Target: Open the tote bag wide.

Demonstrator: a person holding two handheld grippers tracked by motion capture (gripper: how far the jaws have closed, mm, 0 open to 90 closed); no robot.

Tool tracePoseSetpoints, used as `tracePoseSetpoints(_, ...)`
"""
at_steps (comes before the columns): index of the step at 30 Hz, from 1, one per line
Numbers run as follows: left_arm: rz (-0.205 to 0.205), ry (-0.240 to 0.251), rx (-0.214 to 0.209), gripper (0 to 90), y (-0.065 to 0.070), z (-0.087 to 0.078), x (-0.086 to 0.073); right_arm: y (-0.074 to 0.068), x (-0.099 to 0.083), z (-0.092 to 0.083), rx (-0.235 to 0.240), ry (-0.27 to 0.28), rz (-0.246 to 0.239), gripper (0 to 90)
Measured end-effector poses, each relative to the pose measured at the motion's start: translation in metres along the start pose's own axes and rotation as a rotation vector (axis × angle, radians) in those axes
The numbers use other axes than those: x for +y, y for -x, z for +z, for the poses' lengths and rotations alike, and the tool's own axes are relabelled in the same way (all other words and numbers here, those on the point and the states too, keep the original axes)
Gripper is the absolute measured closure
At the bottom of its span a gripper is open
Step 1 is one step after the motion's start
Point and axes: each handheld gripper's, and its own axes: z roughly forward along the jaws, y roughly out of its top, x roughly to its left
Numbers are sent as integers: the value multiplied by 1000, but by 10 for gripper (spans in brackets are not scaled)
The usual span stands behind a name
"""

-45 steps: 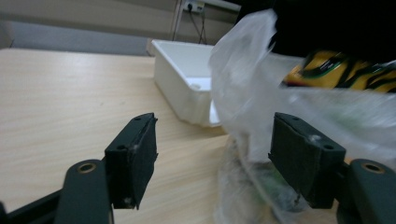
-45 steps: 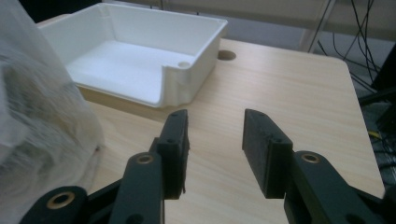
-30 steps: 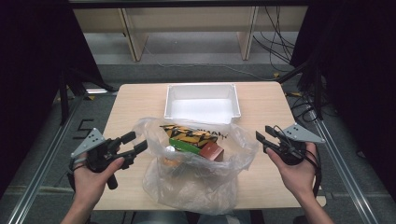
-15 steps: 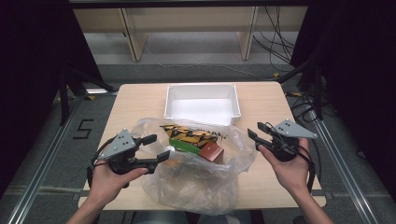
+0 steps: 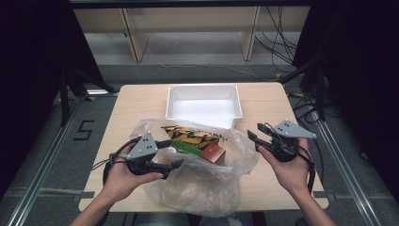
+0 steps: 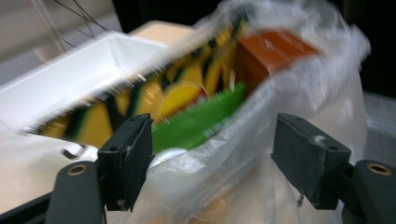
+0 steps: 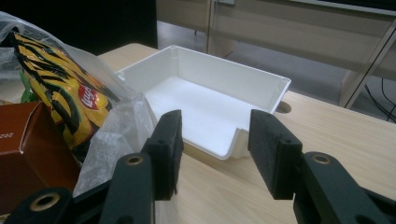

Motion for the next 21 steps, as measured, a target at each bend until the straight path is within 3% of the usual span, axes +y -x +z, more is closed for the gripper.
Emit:
tracePoseSetpoints(3,13,-17,14,328,2,2,-2,0,-1,2,8,-5,9,553)
tracePoseSetpoints(4,37,-17,22,345,2,1,-2,2,-1,2,0,2,-15,553)
tracePoseSetpoints(5,52,-25,23,381,2,1,-2,0,-1,2,15,-11,5,553)
tracePoseSetpoints(7,42,-15,22,435,3,-1,-2,2,-1,2,0,-2,-26,553)
tracePoseSetpoints(8,58,-14,24,445,4,-2,-2,-1,-2,2,-12,1,6,553)
tracePoseSetpoints(9,56,-10,25,455,5,-3,-2,1,-2,3,-15,13,-12,554)
tracePoseSetpoints(10,65,-2,26,472,6,-4,-2,-1,-2,2,0,-11,9,554)
tracePoseSetpoints(12,82,2,22,528,6,-6,-2,-1,-2,3,-1,-12,10,554)
tracePoseSetpoints(13,99,3,20,559,6,-7,-2,1,-2,3,-4,1,-11,553)
tracePoseSetpoints(18,142,-17,10,694,10,-11,-6,-2,-2,3,4,-26,0,554)
tracePoseSetpoints(21,129,-22,-2,762,13,-13,-9,-3,-4,5,-6,-4,2,572)
